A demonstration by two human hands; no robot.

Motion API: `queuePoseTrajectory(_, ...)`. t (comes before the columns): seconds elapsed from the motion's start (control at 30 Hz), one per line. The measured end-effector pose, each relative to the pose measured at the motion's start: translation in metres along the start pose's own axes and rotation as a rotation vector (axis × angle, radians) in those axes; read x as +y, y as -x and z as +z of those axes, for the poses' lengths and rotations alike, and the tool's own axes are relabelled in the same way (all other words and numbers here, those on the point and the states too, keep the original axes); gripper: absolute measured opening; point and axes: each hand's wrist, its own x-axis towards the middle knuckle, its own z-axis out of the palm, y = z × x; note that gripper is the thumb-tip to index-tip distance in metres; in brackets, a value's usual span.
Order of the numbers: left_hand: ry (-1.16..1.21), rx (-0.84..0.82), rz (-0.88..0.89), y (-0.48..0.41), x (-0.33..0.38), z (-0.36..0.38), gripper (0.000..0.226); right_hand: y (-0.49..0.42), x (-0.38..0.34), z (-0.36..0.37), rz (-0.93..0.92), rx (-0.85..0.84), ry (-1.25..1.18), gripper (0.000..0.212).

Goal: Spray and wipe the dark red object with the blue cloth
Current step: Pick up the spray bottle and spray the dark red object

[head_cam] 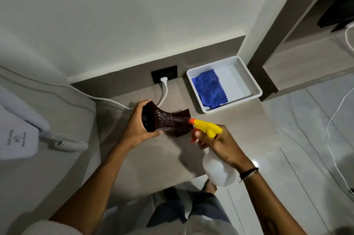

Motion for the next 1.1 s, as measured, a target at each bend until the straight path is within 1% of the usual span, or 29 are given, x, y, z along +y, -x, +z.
queuePoseTrajectory(0.1, -0.056, -0.004, 0.012, 0.0, -0.002, -0.002, 0.117, -0.012, 0.0, 0.008, 0.013, -0.059, 0.098, 0.041)
queuePoseTrajectory(0.17, -0.091, -0.003, 0.028, 0.0, -0.002, -0.001, 0.118, -0.02, 0.0, 0.011, -0.012, -0.08, 0.217, 0.037)
queuePoseTrajectory(0.27, -0.13, 0.006, 0.041, 0.001, -0.004, -0.001, 0.116, -0.029, -0.001, 0.012, -0.005, -0.097, 0.342, 0.027)
queuePoseTrajectory(0.37, -0.162, 0.0, 0.044, 0.003, -0.005, -0.004, 0.114, -0.032, -0.003, 0.011, -0.008, -0.093, 0.381, 0.033)
queuePoseTrajectory(0.43, -0.172, -0.014, 0.048, 0.003, -0.006, -0.006, 0.114, -0.033, -0.004, 0.01, -0.015, -0.075, 0.403, 0.032)
queuePoseTrajectory(0.47, -0.173, -0.017, 0.053, 0.003, -0.006, -0.007, 0.114, -0.033, -0.004, 0.01, -0.009, -0.069, 0.426, 0.026)
queuePoseTrajectory(0.5, -0.175, -0.019, 0.058, 0.004, -0.006, -0.009, 0.113, -0.033, -0.003, 0.009, 0.006, -0.065, 0.448, 0.014)
queuePoseTrajectory(0.53, -0.18, -0.019, 0.06, 0.004, -0.006, -0.009, 0.113, -0.033, -0.004, 0.009, 0.013, -0.054, 0.471, 0.009)
queuePoseTrajectory(0.57, -0.183, -0.019, 0.058, 0.005, -0.007, -0.01, 0.113, -0.034, -0.003, 0.008, 0.013, -0.033, 0.492, 0.012)
queuePoseTrajectory(0.6, -0.184, -0.019, 0.048, 0.006, -0.007, -0.011, 0.113, -0.034, -0.002, 0.007, 0.023, -0.016, 0.518, 0.009)
queuePoseTrajectory(0.63, -0.182, -0.019, 0.037, 0.006, -0.007, -0.011, 0.113, -0.035, 0.0, 0.004, 0.025, -0.007, 0.548, 0.013)
queuePoseTrajectory(0.7, -0.187, -0.023, 0.015, 0.005, -0.01, -0.012, 0.114, -0.035, 0.001, 0.002, 0.035, -0.002, 0.615, 0.035)
queuePoseTrajectory(0.9, -0.202, -0.013, -0.017, 0.005, -0.013, -0.012, 0.113, -0.034, 0.003, -0.004, 0.078, 0.009, 0.678, 0.043)
queuePoseTrajectory(1.0, -0.151, 0.013, -0.083, 0.007, -0.007, -0.011, 0.105, -0.032, 0.001, -0.006, 0.08, 0.033, 0.626, 0.041)
queuePoseTrajectory(1.07, -0.078, 0.049, -0.181, 0.008, -0.001, -0.011, 0.089, -0.032, 0.0, -0.005, 0.071, 0.035, 0.592, 0.034)
queuePoseTrajectory(1.1, -0.041, 0.069, -0.245, 0.008, 0.002, -0.01, 0.078, -0.032, 0.0, -0.006, 0.064, 0.035, 0.56, 0.025)
